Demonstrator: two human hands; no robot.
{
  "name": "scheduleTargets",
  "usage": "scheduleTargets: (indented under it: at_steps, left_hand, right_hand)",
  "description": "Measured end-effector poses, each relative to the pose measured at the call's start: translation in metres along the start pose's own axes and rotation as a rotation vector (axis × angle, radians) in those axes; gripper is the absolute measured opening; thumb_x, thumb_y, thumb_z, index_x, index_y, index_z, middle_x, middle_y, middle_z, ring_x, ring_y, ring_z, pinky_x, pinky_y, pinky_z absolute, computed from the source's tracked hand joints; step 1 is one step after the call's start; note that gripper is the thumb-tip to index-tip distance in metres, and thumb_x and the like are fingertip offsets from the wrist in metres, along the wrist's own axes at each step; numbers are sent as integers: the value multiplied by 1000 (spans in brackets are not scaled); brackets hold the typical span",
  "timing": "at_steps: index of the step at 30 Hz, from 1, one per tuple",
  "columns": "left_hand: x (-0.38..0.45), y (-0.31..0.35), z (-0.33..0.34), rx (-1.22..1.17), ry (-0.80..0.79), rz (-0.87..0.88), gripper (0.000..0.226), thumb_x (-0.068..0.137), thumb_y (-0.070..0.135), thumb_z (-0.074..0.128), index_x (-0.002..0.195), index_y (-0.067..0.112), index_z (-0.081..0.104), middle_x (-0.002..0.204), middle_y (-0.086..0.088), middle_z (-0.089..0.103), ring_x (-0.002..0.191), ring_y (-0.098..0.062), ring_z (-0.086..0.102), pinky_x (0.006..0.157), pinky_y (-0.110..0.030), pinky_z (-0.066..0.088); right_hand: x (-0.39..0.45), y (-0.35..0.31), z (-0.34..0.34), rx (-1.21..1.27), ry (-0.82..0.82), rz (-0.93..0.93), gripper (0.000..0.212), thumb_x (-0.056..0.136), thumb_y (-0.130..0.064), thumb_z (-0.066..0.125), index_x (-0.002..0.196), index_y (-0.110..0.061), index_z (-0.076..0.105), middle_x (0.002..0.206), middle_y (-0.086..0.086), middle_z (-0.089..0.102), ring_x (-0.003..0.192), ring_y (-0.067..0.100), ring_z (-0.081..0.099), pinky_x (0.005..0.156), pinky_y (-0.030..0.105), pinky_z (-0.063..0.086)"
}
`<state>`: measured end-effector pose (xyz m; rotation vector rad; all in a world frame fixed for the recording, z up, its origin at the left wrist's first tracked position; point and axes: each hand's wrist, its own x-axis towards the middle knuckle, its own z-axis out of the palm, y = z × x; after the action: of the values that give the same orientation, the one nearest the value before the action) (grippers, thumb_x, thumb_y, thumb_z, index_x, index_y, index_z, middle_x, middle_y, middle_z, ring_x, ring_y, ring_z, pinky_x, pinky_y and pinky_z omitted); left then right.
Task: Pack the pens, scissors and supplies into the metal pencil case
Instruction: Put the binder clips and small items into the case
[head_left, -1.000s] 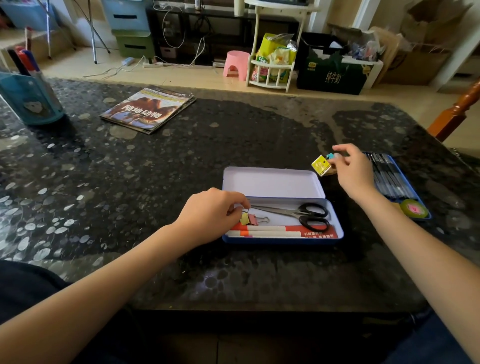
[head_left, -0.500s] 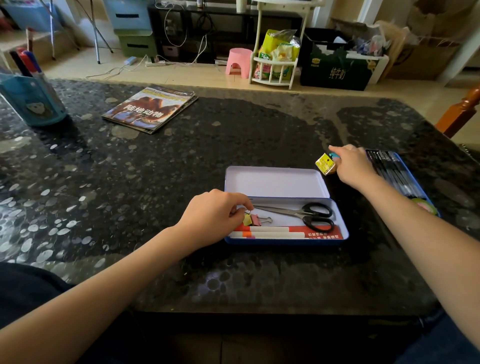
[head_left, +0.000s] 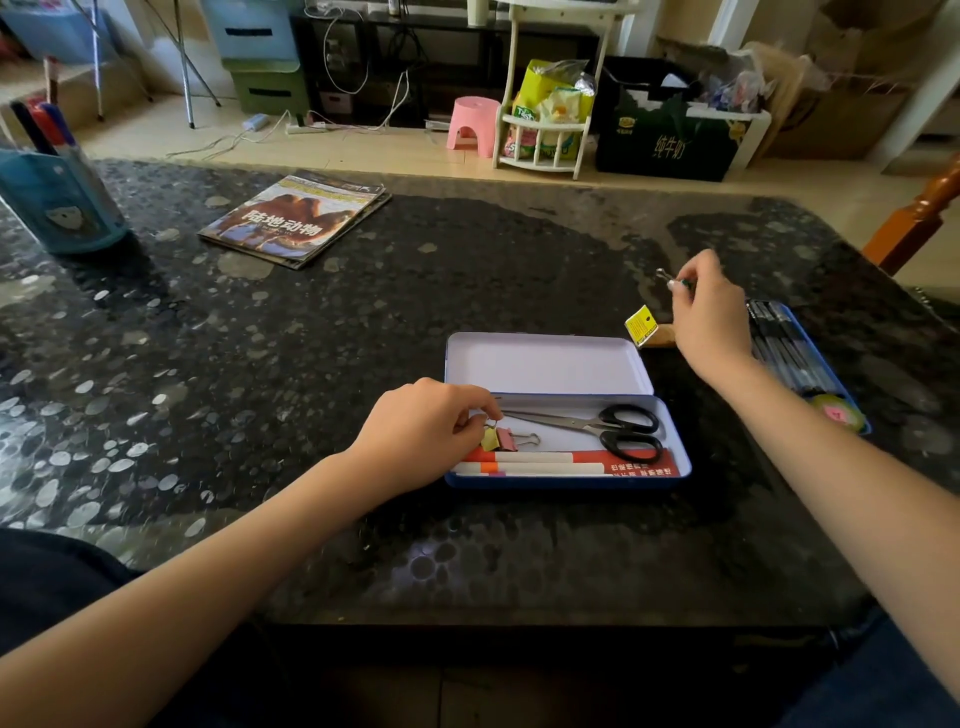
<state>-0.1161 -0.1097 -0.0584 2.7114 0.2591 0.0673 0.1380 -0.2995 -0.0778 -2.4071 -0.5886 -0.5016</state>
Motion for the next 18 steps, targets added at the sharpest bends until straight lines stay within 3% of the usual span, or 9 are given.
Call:
scheduleTargets:
  at_steps: [4, 9, 14, 18]
  left_hand:
    - [0, 1, 0, 5, -6, 0, 23, 94, 28, 49, 112, 35, 62, 56, 21, 40, 49, -2, 46, 41, -8, 28]
    - [-4, 2, -3, 18, -9, 9, 25, 94, 28, 48, 114, 35, 62, 58, 22, 40, 50, 0, 46, 41, -8, 28]
    - [-5, 0, -5, 52, -10, 24, 25, 94, 28, 48, 111, 37, 64, 61, 23, 45, 53, 0, 47, 46, -11, 28]
    - [-3, -1, -4, 106, -41, 63, 29, 93, 27, 48, 102, 46, 68, 85, 17, 68, 64, -6, 56, 48, -18, 38]
  right_hand:
    - [-24, -41, -21, 187, -82, -189, 13, 94, -13, 53, 106, -10, 58, 94, 7, 63, 79, 16, 58, 68, 23, 43]
    - [-71, -86, -42, 304, -600, -227, 25, 90, -17, 61, 112, -23, 52, 78, -3, 60, 68, 7, 58, 65, 24, 49]
    - [-97, -94, -43, 259, -581, -73, 14, 85, -24, 68, 89, -23, 55, 81, -7, 66, 75, 2, 61, 63, 15, 41]
    - [-107, -89, -41, 203, -635, 15, 10, 83, -25, 71, 84, -20, 63, 84, -8, 65, 77, 4, 60, 60, 13, 39]
